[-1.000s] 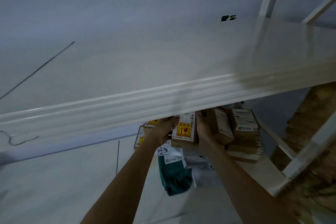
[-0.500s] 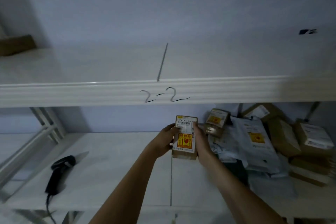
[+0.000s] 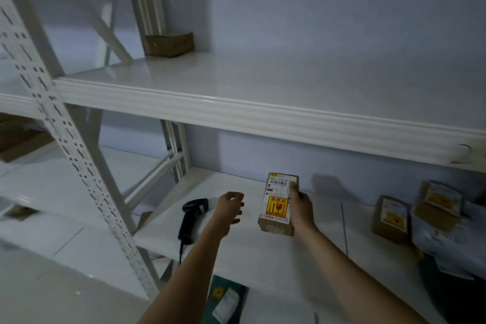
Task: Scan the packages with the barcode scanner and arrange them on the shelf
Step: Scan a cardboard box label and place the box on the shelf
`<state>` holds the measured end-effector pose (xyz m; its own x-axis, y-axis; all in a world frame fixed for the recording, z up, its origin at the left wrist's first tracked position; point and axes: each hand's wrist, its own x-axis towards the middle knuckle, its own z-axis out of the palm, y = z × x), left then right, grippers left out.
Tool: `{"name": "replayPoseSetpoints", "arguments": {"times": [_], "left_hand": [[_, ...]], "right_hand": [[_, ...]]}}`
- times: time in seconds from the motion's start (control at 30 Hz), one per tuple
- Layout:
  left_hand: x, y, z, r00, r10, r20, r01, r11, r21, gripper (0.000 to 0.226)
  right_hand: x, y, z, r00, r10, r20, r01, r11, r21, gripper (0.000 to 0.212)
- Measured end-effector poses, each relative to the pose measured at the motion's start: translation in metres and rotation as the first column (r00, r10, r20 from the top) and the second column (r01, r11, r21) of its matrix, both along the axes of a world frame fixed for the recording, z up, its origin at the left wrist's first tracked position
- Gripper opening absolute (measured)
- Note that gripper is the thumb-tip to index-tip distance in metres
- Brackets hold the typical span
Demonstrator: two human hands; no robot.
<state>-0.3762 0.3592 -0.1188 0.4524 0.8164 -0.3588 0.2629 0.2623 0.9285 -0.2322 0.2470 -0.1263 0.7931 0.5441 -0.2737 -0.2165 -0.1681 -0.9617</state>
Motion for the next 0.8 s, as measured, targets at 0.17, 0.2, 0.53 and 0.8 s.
{"name": "replayPoseSetpoints", "arguments": {"times": [0.17,0.2,0.53,0.8], "left_hand": [[-0.04,0.056,-0.029,0.967,0.182,-0.176,-0.166,0.981,0.101,0.025],[-0.046,0.067,-0.034,0.95,0.213,-0.228,-0.189,0.974,0.122,0.024],[-0.074,0.164,-0.071,0.796,-0.004,-0.606,-0.087,0.989,-0.121,0.079],[-0.071,0.194,-0.089,0.685,-0.339,-0.644,0.139,0.93,-0.341,0.058]], "right_hand": [[-0.015,0.062,-0.027,0.999,0.05,-0.017,-0.051,0.998,-0.041,0.063],[-0.017,0.074,-0.032,0.998,0.052,-0.024,-0.053,0.997,-0.05,0.063],[-0.021,0.17,-0.074,0.997,0.071,-0.014,-0.072,0.988,-0.134,0.05],[-0.027,0.202,-0.071,1.0,0.023,0.008,-0.021,0.975,-0.22,0.049]]}}
